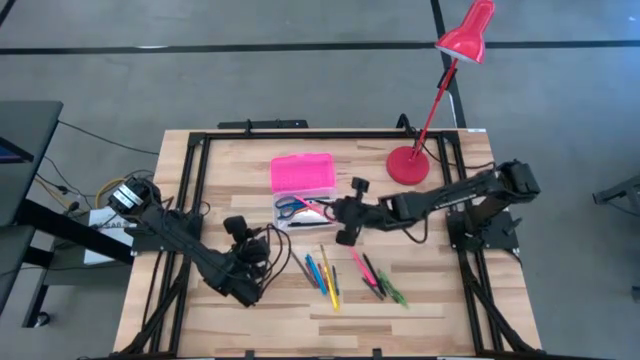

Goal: Pick & place school supplies into a supply box
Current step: Put the black pen into the pink supply box

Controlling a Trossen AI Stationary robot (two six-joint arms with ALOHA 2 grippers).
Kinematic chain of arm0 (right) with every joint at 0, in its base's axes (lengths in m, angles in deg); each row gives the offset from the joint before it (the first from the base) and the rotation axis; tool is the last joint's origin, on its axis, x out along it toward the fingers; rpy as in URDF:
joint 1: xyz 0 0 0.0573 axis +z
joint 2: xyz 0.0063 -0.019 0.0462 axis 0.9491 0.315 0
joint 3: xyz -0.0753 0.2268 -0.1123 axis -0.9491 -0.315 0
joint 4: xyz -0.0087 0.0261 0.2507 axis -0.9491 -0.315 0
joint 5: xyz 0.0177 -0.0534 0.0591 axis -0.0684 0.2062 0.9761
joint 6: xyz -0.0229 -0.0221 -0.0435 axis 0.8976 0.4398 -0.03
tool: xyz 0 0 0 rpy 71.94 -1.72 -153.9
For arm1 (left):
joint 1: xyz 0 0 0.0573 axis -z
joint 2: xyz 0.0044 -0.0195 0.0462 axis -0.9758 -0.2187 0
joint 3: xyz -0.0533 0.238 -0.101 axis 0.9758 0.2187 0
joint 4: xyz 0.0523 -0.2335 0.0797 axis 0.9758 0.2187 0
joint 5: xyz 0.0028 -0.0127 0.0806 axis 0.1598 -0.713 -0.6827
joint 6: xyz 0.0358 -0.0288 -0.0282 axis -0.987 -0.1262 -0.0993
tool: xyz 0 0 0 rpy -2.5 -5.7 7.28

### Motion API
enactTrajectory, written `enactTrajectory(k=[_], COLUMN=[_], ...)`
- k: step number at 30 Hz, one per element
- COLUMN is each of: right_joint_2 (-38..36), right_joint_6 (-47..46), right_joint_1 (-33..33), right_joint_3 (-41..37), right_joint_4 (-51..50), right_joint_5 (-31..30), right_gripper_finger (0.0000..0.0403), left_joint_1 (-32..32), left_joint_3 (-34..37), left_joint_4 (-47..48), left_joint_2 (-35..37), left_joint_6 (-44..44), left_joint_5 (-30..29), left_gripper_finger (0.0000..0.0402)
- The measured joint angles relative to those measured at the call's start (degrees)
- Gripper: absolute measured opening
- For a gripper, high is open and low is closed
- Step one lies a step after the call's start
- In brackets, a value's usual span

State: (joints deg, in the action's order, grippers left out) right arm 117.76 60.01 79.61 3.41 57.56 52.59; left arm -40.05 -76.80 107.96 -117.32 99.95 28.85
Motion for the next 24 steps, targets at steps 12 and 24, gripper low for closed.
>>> enactTrajectory(k=[12, 24], right_joint_2=[8.32, 16.32], right_joint_6=[6.08, 8.47], right_joint_1=[-5.39, -7.69], right_joint_3=[1.15, 6.44], right_joint_4=[12.96, 10.36], right_joint_5=[10.65, 14.65], right_gripper_finger=[0.0014, 0.0019], left_joint_1=[3.07, 3.59], left_joint_3=[0.00, 0.00], left_joint_4=[1.57, 3.02], left_joint_2=[0.00, 0.00], left_joint_6=[4.77, 6.36], left_joint_5=[3.13, 2.08], left_gripper_finger=[0.0127, 0.0127])
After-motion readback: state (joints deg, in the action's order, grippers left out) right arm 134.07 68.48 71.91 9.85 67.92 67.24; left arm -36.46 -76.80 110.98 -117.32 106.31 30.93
